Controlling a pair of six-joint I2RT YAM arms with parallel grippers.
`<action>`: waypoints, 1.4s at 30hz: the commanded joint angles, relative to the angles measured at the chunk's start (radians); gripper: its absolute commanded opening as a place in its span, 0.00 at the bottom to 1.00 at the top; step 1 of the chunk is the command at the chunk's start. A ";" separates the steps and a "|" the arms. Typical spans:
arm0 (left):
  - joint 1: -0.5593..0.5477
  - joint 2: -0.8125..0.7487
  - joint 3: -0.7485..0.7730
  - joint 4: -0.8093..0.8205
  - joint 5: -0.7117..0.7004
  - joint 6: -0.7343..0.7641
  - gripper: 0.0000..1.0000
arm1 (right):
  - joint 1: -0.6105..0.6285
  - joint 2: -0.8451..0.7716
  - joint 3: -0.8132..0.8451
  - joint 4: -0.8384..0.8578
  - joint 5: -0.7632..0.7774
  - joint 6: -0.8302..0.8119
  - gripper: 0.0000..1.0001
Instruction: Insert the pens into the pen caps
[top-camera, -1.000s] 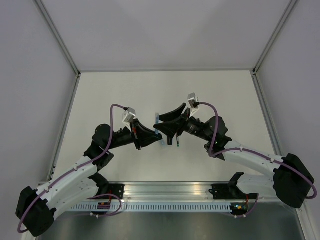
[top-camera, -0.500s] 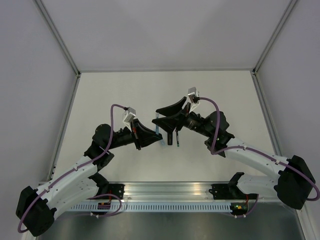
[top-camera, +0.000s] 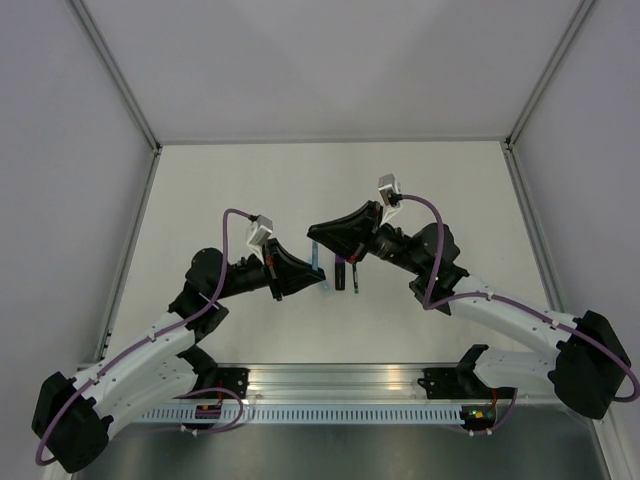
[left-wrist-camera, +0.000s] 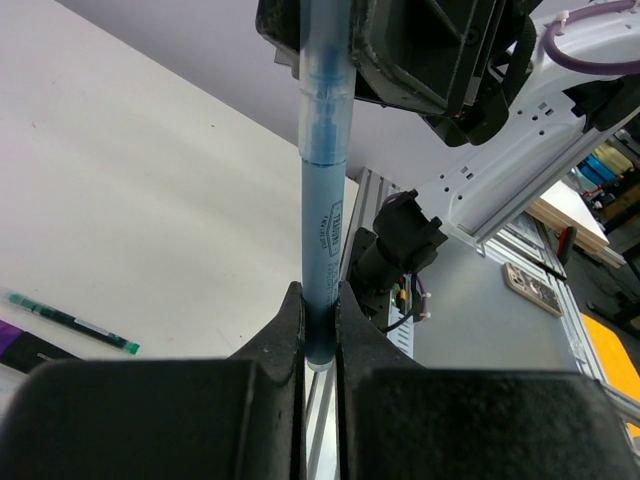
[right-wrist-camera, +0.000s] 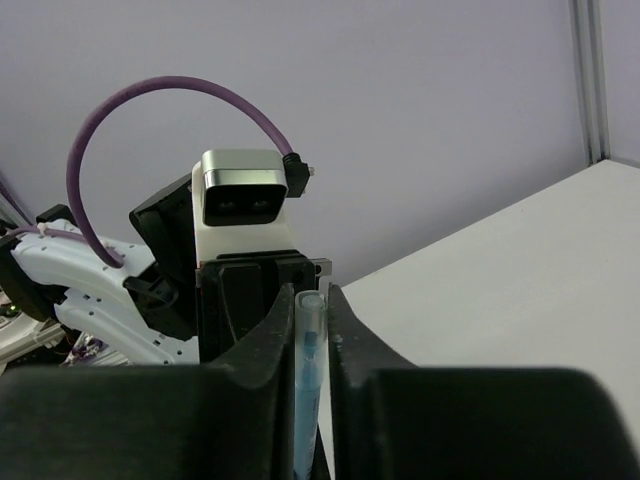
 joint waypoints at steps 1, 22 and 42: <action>-0.003 -0.016 0.019 0.066 0.003 -0.010 0.02 | 0.004 -0.003 -0.067 0.092 -0.057 0.025 0.07; 0.007 0.056 0.175 -0.075 -0.195 -0.036 0.02 | 0.014 0.011 -0.248 0.008 -0.157 0.005 0.00; 0.011 0.150 0.324 -0.123 -0.267 -0.024 0.02 | 0.088 -0.041 -0.352 -0.037 -0.161 0.028 0.00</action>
